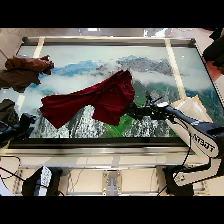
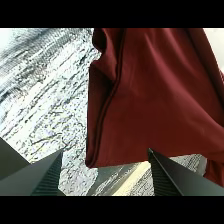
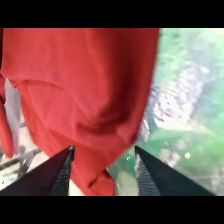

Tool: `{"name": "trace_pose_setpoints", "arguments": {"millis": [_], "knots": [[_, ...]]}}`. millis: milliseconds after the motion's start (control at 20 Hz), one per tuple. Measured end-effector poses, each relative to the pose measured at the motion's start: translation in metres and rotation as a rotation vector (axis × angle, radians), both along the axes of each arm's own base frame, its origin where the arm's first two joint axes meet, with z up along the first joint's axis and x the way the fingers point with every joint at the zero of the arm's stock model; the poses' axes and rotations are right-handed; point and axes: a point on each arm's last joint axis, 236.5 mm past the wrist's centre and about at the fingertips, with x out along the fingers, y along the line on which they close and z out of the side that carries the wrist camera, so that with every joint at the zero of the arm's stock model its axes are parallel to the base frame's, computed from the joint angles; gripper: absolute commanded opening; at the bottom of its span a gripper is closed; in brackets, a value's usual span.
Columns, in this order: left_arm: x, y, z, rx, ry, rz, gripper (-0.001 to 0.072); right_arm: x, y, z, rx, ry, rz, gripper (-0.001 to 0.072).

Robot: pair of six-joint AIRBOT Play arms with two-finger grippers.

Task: Fold the shirts.

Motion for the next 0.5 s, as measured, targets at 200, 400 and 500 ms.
{"name": "trace_pose_setpoints", "arguments": {"millis": [200, 400, 500], "knots": [[-0.005, -0.004, -0.010, -0.016, 0.019, 0.002, 0.0610, 0.010, 0.001, -0.006, -0.042, -0.011, -0.069, 0.0021], [-0.019, -0.021, -0.044, -0.094, 0.060, 0.028, 0.0608, 0.025, 0.000, 0.001, -0.045, -0.039, -0.115, 0.0015], [-0.017, -0.029, -0.055, -0.134, 0.045, 0.056, 0.0582, 0.033, 0.002, 0.009, -0.038, -0.059, -0.121, 0.0015]]}}
